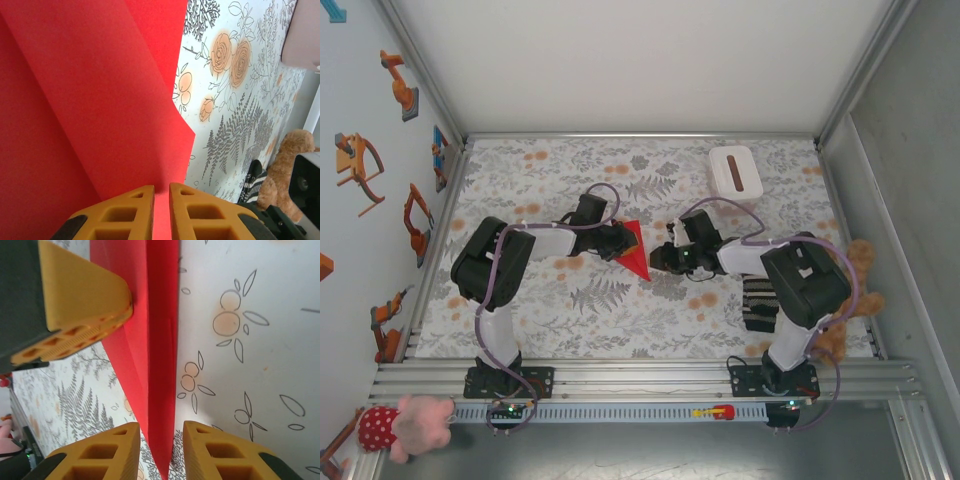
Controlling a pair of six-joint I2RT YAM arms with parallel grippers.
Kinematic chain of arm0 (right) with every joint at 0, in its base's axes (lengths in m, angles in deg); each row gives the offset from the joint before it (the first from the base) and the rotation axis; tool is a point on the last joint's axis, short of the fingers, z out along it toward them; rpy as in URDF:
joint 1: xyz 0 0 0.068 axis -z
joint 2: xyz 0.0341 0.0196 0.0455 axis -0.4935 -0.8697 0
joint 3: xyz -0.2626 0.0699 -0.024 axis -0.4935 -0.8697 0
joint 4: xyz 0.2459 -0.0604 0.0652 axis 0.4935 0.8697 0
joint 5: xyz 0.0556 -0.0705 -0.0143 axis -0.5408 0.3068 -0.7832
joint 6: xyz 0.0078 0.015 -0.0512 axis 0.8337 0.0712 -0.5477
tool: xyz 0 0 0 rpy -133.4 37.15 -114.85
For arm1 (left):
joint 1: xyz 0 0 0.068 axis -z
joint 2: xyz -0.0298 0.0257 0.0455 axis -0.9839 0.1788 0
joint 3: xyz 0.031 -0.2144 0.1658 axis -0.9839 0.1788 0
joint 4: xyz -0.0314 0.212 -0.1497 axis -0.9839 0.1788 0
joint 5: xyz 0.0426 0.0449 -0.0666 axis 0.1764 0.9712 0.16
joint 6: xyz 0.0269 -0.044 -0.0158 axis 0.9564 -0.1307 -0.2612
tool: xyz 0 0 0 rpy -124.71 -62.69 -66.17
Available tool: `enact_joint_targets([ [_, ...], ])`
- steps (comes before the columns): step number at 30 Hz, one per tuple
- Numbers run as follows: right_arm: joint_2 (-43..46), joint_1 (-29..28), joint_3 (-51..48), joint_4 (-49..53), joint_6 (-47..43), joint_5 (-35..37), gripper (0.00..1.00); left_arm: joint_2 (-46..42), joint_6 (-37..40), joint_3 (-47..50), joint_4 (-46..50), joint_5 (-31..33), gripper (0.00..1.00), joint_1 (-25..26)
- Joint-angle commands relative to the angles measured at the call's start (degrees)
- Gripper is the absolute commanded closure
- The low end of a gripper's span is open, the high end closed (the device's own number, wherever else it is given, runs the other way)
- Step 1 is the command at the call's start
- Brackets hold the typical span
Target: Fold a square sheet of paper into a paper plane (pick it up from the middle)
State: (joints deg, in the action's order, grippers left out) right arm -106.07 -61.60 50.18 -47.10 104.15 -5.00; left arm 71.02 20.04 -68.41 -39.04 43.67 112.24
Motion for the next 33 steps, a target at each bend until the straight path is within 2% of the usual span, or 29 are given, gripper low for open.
enact_joint_targets([
  [1,-1.2,-1.5,2.9,4.2,-3.3,1.5,0.71,0.7,0.6,-1.5,0.9,-0.4,0.84,-0.3],
  [12,-3.9,-2.2,5.0,7.2,-4.9,1.3,0.71,1.1,0.4,-1.6,1.3,-0.3,0.84,-0.3],
  [24,-6.2,-2.2,4.9,8.9,-5.6,2.3,0.81,1.6,0.4,-1.9,1.6,-0.3,0.84,-0.3],
  [33,-7.2,-2.2,4.7,9.8,-5.9,3.1,0.84,2.0,0.4,-2.2,1.7,-0.3,0.84,-0.4],
])
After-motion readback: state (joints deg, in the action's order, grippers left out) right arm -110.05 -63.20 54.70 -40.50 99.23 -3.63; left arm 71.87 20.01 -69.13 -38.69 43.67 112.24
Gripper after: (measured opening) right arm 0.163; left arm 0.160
